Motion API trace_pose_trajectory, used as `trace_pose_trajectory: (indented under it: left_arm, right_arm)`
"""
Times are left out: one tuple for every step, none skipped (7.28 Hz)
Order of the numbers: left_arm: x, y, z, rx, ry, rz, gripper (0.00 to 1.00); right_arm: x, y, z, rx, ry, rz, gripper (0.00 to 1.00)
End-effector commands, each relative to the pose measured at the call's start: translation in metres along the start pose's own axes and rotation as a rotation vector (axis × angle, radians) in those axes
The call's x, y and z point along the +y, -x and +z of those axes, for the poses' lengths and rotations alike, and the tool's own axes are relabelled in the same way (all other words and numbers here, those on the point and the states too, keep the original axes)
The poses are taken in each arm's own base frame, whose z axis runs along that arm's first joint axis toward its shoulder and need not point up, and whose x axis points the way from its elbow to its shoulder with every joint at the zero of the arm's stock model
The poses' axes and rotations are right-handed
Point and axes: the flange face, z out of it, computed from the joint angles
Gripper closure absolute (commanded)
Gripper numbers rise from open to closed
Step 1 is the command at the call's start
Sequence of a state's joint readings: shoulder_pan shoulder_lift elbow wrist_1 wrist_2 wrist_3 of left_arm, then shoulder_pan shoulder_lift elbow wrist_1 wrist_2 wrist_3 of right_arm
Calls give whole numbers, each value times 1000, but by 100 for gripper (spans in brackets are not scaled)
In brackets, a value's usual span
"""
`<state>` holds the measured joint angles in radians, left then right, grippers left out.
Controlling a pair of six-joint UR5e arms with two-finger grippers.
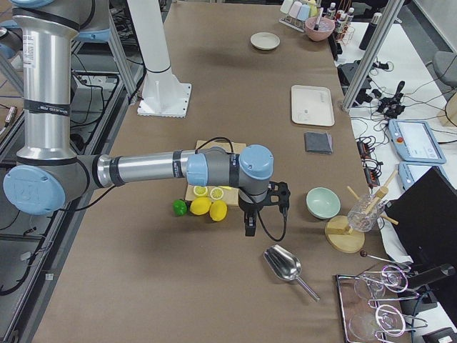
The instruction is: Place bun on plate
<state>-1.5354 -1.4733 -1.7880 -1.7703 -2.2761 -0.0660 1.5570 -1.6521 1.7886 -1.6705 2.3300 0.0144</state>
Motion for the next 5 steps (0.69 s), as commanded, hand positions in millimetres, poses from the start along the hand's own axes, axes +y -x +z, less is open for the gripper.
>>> trace_pose_trajectory:
  left_arm:
    - [8,4,4,-2,12,-10,2]
    - [9,4,5,-2,14,-10,2]
    - [10,5,5,-2,13,-11,2]
    - [11,5,5,-2,14,-14,2]
    - [11,5,5,-2,12,-12,2]
  right_arm:
    - [0,1,-1,0,-1,-2,0]
    - [0,1,-1,-2,-1,-2,0]
    - [0,1,-1,-2,-2,-3,0]
    - [0,0,0,0,-1,-2,0]
    - [0,0,0,-2,0,-1,0]
